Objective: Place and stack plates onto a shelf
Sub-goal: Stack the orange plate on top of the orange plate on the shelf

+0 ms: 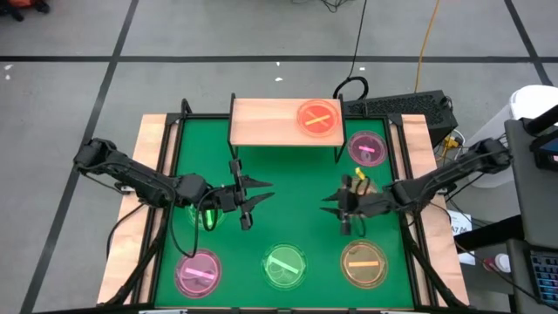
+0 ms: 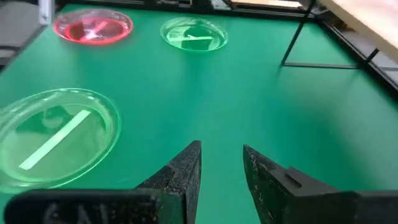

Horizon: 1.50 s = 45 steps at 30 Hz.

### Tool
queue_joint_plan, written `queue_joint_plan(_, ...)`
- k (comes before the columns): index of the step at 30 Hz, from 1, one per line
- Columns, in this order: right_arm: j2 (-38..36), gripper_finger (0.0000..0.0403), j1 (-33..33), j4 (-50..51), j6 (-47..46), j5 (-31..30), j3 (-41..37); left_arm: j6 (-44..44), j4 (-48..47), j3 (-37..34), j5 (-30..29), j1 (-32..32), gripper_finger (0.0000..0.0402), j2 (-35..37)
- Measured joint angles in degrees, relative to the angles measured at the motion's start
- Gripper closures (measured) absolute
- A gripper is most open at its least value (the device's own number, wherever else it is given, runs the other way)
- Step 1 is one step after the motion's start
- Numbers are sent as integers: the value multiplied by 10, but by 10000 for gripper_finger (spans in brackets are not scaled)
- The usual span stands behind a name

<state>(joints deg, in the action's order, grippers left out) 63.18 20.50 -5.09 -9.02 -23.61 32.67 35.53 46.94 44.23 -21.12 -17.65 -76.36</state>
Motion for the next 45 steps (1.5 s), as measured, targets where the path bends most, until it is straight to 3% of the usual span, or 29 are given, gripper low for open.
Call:
queue_joint_plan(8,98,298,-7,12,60,4,37,7,-1,0,0,0,293,0)
queue_joint_plan(12,81,298,-31,123,-21,-73,37,3,-3,0,0,-1,293,0)
queue_joint_plan(19,30,298,-102,359,-188,-83,37,18,-8,0,0,4,293,0)
queue_joint_plan(29,29,298,-149,455,-260,-101,37,-14,-9,0,0,10,293,0)
queue_joint_plan(31,29,298,-154,458,-264,-68,37,-16,-9,0,0,10,293,0)
queue_joint_plan(37,29,298,-149,432,-243,122,37,-15,-9,0,0,10,293,0)
queue_joint_plan(45,29,298,-63,382,-233,268,37,-13,-7,0,0,11,293,0)
